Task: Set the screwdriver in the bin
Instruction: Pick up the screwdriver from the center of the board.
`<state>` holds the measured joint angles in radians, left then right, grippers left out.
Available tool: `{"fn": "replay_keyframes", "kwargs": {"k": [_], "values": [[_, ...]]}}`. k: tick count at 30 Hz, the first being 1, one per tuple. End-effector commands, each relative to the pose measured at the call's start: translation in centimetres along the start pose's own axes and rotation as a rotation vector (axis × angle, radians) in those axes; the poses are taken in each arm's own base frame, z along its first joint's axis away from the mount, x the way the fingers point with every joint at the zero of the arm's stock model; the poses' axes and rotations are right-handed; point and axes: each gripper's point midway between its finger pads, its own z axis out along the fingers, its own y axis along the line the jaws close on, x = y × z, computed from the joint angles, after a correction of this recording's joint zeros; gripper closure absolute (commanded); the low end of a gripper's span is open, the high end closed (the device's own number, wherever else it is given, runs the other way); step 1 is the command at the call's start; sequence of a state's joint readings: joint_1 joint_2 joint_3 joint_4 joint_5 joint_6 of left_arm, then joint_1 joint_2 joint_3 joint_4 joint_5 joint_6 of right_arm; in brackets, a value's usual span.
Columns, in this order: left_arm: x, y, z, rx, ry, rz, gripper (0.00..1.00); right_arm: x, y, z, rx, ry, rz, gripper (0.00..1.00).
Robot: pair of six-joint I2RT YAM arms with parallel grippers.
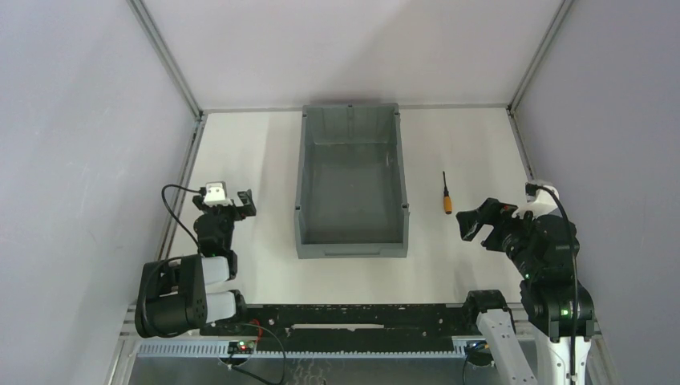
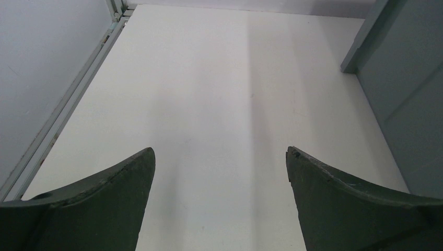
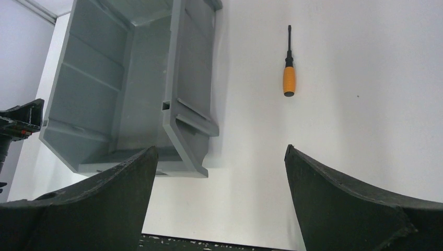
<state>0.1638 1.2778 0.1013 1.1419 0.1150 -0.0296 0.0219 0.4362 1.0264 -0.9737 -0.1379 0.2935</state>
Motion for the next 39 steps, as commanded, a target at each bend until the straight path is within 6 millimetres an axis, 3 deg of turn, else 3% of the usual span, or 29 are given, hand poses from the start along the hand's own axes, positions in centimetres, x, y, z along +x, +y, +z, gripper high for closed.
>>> {"fn": "replay_keyframes", "kwargs": {"k": [1, 12, 19, 30, 39], "values": [[-2.7, -0.1, 1.0, 0.004, -0.076, 0.002, 0.00, -0.7, 0.4, -0.1, -0.024, -0.038, -0.008, 0.00], [-2.7, -0.1, 1.0, 0.005, -0.076, 0.002, 0.00, -2.4, 1.1, 0.0, -0.042, -0.044, -0.070, 0.00], [-2.7, -0.1, 1.0, 0.003, -0.076, 0.002, 0.00, -5.2, 0.6, 1.1, 0.026, 0.005, -0.164, 0.00], [-2.7, -0.1, 1.0, 0.004, -0.076, 0.002, 0.00, -7.2, -1.1, 6.7, 0.134, 0.167, -0.227, 0.01], [-2.7, -0.1, 1.0, 0.005, -0.077, 0.002, 0.00, -4.2, -4.1, 13.0, 0.212, 0.409, -0.181, 0.04]]}}
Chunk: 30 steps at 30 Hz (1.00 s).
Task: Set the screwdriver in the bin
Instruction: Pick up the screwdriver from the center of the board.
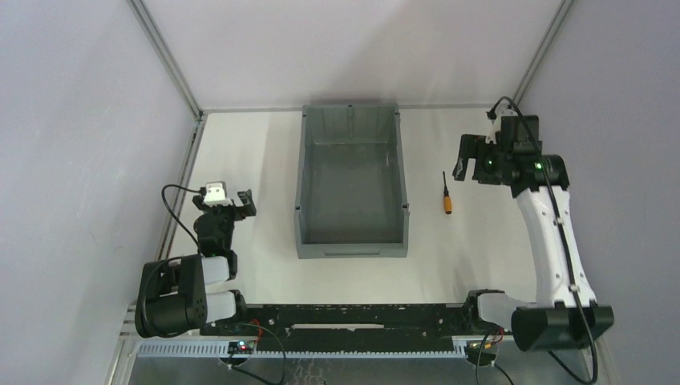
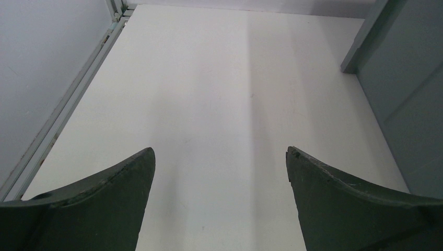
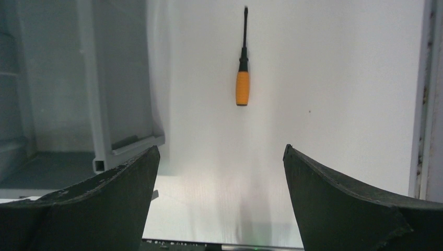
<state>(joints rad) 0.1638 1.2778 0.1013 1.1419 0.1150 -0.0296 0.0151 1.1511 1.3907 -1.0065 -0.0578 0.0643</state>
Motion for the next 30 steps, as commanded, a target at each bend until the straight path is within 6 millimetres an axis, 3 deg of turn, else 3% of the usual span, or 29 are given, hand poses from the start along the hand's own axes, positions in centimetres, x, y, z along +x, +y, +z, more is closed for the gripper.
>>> {"fn": "replay_keyframes", "kwargs": {"k": [1, 13, 25, 26, 30], "values": [[-2.7, -0.1, 1.0, 0.004, -0.077, 0.002, 0.00, 0.0, -1.5, 2.6, 0.044, 0.083, 0.020, 0.04], [-2.7, -0.1, 1.0, 0.004, -0.076, 0.002, 0.00, 2.6, -3.2, 11.0, 0.097, 0.291, 0.070, 0.12], [-2.7, -0.1, 1.0, 0.005, -0.076, 0.002, 0.00, 5.0, -3.8, 17.1, 0.163, 0.412, 0.058, 0.21], [-2.7, -0.1, 1.0, 0.004, -0.076, 0.002, 0.00, 5.3, -2.9, 17.6, 0.153, 0.423, 0.037, 0.22], [-2.7, -0.1, 1.0, 0.004, -0.076, 0.003, 0.00, 6.2, -2.9, 19.5, 0.168, 0.460, 0.033, 0.26]]}}
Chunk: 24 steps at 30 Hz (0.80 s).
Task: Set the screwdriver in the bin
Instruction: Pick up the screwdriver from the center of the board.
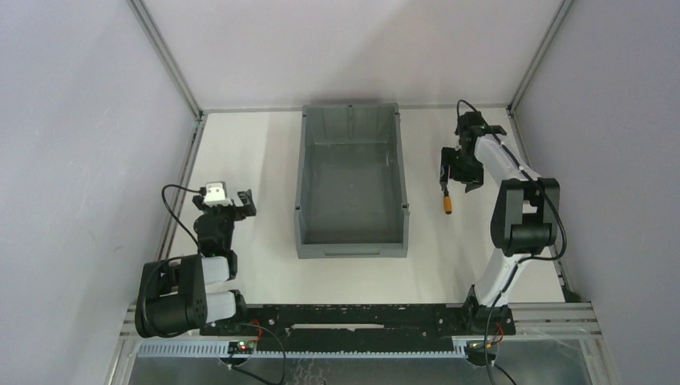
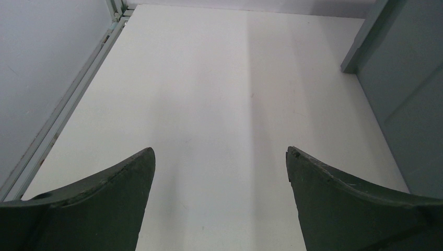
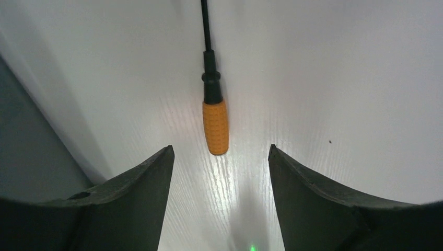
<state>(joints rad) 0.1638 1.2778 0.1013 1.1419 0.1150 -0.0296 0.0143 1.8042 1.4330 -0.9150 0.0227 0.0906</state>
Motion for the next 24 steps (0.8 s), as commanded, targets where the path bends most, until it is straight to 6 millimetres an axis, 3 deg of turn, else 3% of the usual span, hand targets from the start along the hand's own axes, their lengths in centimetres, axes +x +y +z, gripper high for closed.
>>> {"fn": "replay_keyframes", "kwargs": {"k": [1, 13, 24], "values": [[-2.7, -0.1, 1.0, 0.004, -0.077, 0.002, 0.00, -1.9, 0.7, 1.0, 0.021, -0.038, 0.005, 0.26], [-2.7, -0.1, 1.0, 0.005, -0.075, 0.002, 0.00, -0.8, 1.1, 5.0, 0.039, 0.041, 0.006, 0.38], [-2.7, -0.1, 1.0, 0.004, -0.076, 0.003, 0.00, 0.8, 0.9, 6.7, 0.047, 0.081, 0.006, 0.53]]}}
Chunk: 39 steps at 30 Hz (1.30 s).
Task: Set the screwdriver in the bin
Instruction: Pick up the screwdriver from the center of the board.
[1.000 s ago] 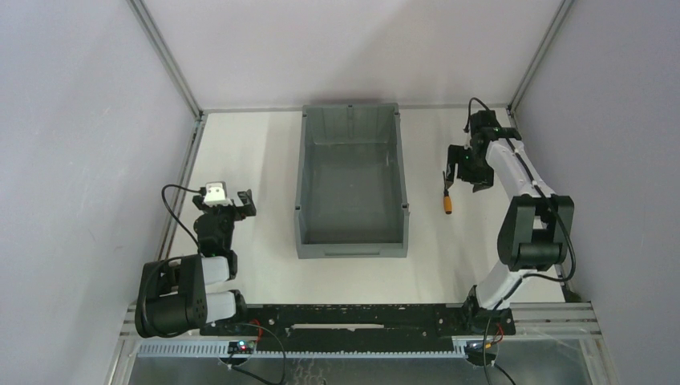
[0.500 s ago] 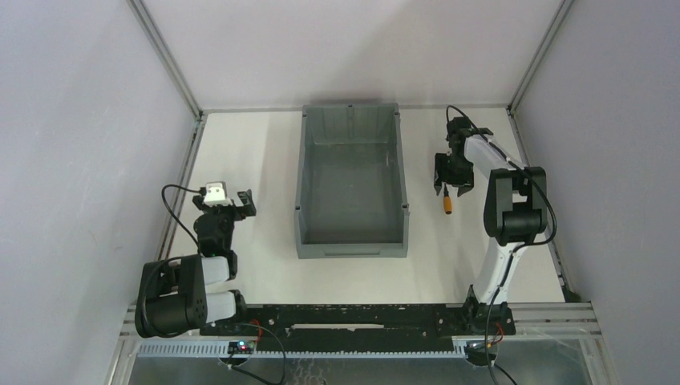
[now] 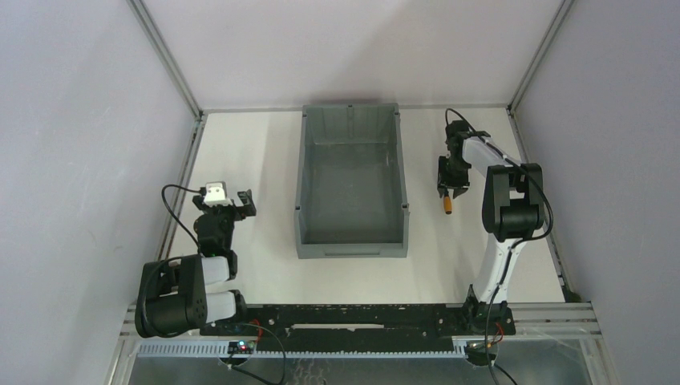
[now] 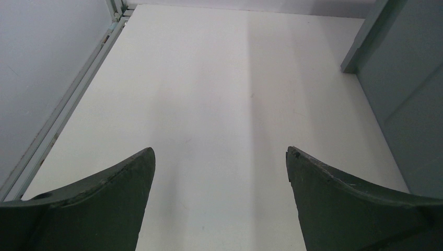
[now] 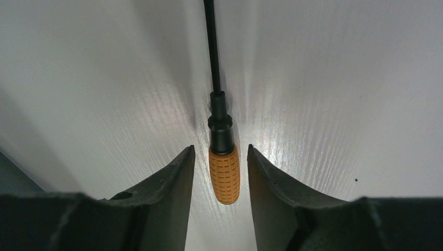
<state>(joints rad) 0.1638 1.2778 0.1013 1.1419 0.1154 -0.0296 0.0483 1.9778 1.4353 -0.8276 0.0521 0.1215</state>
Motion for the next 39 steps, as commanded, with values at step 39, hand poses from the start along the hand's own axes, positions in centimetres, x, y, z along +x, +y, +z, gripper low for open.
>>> {"fn": "replay_keyframes", "kwargs": {"k": [39], "values": [[-2.7, -0.1, 1.0, 0.004, -0.077, 0.002, 0.00, -0.7, 2.5, -7.6, -0.630, -0.095, 0.259, 0.82]]}}
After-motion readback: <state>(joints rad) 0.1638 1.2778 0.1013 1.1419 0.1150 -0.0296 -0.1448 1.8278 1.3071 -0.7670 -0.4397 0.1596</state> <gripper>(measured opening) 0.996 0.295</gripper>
